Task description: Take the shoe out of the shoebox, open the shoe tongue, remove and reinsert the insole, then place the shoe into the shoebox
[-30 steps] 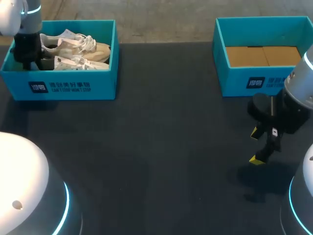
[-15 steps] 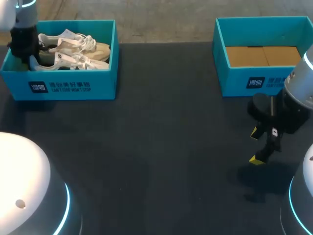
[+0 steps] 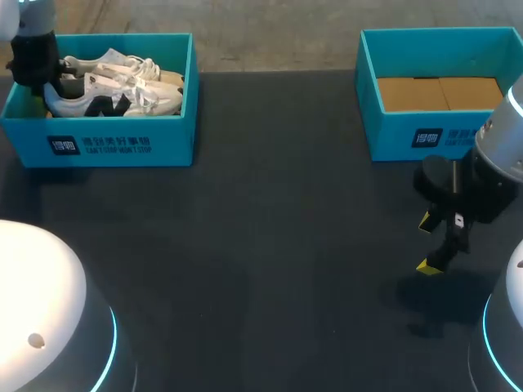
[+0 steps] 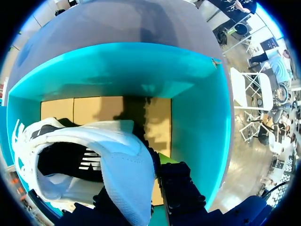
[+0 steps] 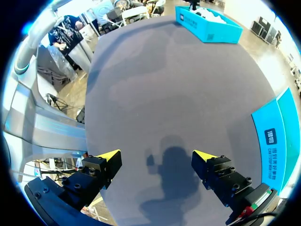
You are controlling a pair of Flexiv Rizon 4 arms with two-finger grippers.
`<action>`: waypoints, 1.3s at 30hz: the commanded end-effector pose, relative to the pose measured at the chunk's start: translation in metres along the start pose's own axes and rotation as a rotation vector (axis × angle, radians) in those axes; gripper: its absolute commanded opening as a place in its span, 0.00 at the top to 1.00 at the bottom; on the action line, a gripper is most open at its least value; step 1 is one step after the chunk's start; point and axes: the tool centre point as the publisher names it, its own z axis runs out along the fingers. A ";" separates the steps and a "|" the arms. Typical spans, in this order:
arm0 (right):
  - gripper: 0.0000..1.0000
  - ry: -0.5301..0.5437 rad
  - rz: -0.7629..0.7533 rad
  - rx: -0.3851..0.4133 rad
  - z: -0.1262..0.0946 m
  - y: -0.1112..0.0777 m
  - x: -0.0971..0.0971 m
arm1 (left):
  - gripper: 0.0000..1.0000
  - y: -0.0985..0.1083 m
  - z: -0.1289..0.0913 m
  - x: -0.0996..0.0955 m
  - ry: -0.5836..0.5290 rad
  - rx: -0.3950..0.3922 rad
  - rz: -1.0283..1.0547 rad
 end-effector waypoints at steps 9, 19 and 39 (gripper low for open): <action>0.00 -0.003 0.001 0.000 0.001 -0.001 0.001 | 1.00 0.001 -0.020 0.010 -0.012 -0.014 0.005; 0.00 -0.003 0.001 0.000 0.001 -0.001 0.001 | 1.00 -0.006 -0.033 0.023 -0.012 -0.045 0.027; 0.00 -0.003 0.001 0.000 0.001 -0.001 0.001 | 1.00 -0.026 -0.105 0.025 -0.037 -0.101 0.031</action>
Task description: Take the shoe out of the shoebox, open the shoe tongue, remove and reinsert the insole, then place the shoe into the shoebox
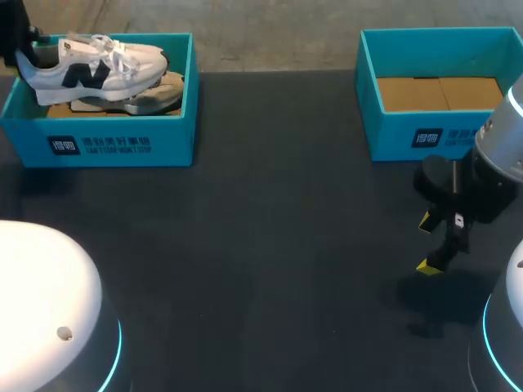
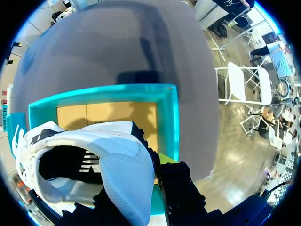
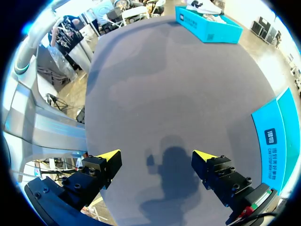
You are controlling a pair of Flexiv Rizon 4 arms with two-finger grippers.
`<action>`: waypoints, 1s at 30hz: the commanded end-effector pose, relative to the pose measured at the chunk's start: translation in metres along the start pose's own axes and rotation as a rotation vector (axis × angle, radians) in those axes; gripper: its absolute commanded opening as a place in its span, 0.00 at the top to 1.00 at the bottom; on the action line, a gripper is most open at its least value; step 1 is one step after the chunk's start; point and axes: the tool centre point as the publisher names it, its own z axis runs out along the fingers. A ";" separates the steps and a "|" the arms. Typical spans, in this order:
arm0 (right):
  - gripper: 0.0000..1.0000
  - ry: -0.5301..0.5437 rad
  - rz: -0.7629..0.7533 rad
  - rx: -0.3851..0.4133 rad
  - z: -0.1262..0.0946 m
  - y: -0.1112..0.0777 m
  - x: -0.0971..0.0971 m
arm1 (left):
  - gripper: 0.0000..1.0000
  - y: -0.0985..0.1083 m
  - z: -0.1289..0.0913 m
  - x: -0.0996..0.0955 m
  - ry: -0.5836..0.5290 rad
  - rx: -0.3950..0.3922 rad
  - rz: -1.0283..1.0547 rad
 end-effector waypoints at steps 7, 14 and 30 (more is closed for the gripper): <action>0.00 -0.003 0.001 0.000 0.001 -0.001 0.001 | 1.00 -0.023 -0.043 -0.009 0.037 -0.027 -0.004; 0.00 -0.003 0.001 0.000 0.001 -0.001 0.001 | 1.00 -0.038 -0.065 -0.019 0.053 -0.023 -0.021; 0.00 -0.003 0.001 0.000 0.001 -0.001 0.001 | 1.00 -0.078 -0.110 -0.062 0.044 -0.040 -0.017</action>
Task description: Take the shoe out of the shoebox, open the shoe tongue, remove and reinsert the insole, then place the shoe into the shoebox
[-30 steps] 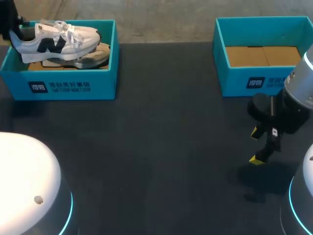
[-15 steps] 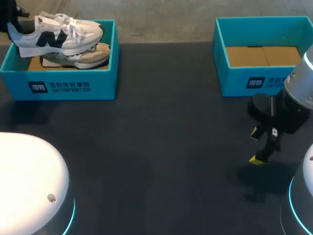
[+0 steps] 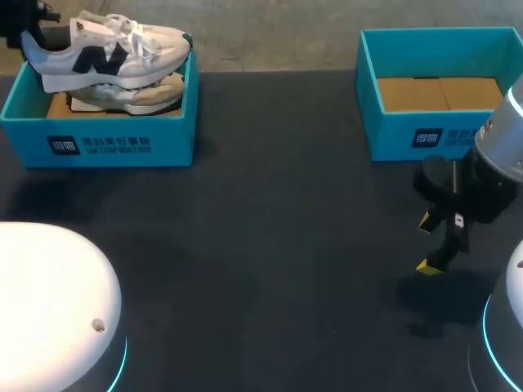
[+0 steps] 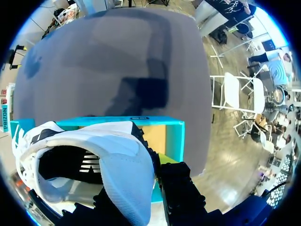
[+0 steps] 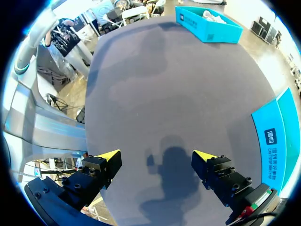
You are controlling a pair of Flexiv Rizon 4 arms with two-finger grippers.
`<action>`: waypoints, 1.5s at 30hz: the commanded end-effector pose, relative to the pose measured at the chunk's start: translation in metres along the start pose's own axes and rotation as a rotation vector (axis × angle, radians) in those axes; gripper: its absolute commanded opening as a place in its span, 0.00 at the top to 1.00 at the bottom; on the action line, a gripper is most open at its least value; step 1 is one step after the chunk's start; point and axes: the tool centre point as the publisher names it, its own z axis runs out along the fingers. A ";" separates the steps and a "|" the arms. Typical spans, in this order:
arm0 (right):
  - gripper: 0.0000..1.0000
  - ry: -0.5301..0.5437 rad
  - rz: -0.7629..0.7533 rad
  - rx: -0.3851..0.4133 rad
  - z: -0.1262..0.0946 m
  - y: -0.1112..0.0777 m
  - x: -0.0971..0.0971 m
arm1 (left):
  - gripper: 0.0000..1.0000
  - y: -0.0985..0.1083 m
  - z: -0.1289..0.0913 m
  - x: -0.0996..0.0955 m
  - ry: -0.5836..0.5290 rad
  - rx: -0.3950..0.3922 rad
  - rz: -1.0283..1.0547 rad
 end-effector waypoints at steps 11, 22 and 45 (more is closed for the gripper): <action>0.00 -0.003 0.001 0.000 0.001 -0.001 0.001 | 1.00 -0.050 -0.035 -0.037 -0.006 -0.040 0.044; 0.00 -0.003 0.001 0.000 0.001 -0.001 0.001 | 1.00 -0.098 -0.052 -0.082 -0.006 -0.059 0.115; 0.00 -0.003 0.001 0.000 0.001 -0.001 0.001 | 1.00 -0.214 -0.041 -0.196 0.032 -0.059 0.254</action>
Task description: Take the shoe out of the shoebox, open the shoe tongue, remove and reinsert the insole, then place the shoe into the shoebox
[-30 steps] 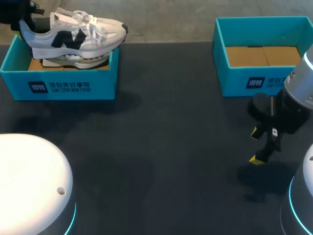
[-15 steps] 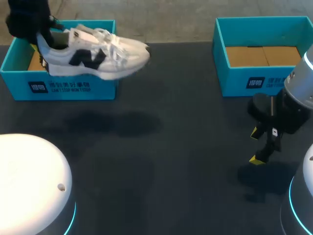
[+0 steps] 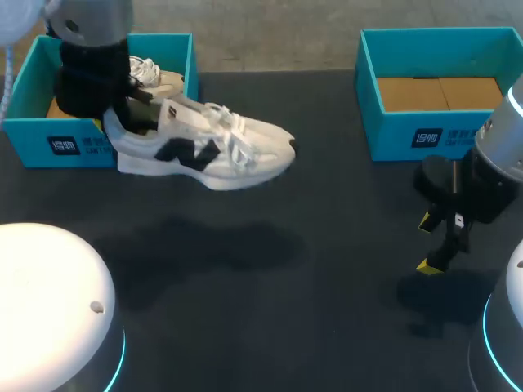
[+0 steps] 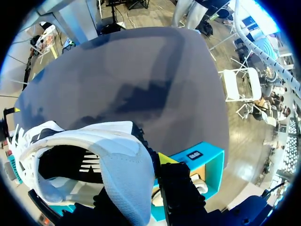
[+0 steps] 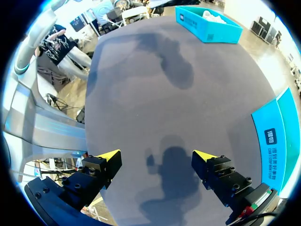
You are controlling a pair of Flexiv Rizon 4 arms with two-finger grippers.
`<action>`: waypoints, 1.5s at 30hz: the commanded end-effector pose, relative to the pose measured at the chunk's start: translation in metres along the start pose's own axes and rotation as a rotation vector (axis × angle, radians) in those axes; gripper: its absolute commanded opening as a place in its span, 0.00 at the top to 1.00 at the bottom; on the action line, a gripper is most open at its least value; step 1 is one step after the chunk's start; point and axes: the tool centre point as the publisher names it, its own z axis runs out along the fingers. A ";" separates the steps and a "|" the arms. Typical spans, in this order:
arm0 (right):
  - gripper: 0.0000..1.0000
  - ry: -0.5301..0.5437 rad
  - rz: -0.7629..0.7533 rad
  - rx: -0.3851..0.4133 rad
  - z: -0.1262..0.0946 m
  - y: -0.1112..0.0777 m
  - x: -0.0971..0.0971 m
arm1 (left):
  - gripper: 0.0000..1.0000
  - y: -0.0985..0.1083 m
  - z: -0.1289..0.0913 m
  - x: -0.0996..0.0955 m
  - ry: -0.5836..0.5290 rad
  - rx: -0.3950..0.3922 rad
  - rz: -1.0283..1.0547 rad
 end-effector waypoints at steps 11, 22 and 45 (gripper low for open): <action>0.00 -0.003 0.001 0.000 0.001 -0.001 0.001 | 1.00 -0.014 0.032 -0.058 0.032 0.084 -0.082; 0.00 -0.003 0.001 0.000 0.001 -0.001 0.001 | 1.00 -0.019 0.043 -0.067 0.058 0.105 -0.098; 0.00 -0.003 0.001 0.000 0.001 -0.001 0.001 | 1.00 -0.051 0.060 -0.101 0.025 0.142 -0.047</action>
